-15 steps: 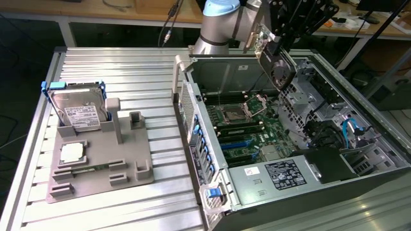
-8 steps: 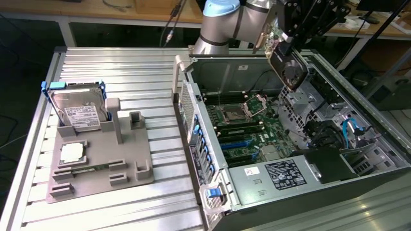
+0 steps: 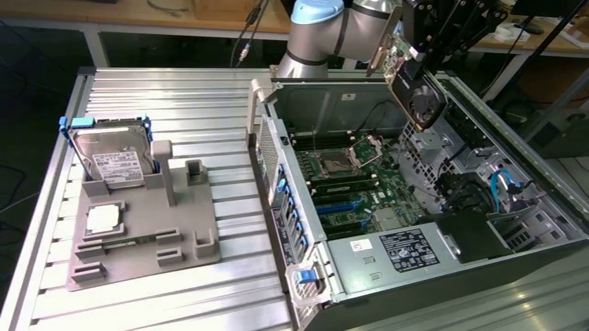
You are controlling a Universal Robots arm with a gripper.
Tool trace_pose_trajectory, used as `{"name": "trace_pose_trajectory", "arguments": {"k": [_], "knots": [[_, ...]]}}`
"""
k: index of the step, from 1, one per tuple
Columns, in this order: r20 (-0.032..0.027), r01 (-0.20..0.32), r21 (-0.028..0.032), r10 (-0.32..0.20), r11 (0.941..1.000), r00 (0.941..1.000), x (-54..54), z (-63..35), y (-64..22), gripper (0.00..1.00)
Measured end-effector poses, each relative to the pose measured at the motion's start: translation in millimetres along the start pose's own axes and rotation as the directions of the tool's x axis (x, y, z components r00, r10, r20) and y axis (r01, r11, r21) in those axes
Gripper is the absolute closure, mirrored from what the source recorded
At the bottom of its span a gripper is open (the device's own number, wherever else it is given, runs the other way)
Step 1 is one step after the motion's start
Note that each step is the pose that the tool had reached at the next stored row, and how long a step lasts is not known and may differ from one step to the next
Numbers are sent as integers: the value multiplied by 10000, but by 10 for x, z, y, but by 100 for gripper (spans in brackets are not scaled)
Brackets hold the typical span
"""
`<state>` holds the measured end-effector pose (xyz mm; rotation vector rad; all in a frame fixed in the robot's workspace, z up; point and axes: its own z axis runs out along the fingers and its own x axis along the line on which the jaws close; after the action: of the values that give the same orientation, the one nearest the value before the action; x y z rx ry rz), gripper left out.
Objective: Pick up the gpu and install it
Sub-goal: 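Pick up the gpu and move the gpu toward the slot, then insert the gpu into the slot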
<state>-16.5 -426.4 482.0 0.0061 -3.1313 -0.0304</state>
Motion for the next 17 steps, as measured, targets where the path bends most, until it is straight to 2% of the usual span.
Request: {"name": "trace_pose_trajectory", "arguments": {"k": [12,15,17], "knots": [[0,69,0,-69,10000,10000,0,0,0,73],[-12,649,5,-649,9979,9979,0,0,0,73],[-21,1096,10,-1096,9940,9940,0,1,0,73]]}}
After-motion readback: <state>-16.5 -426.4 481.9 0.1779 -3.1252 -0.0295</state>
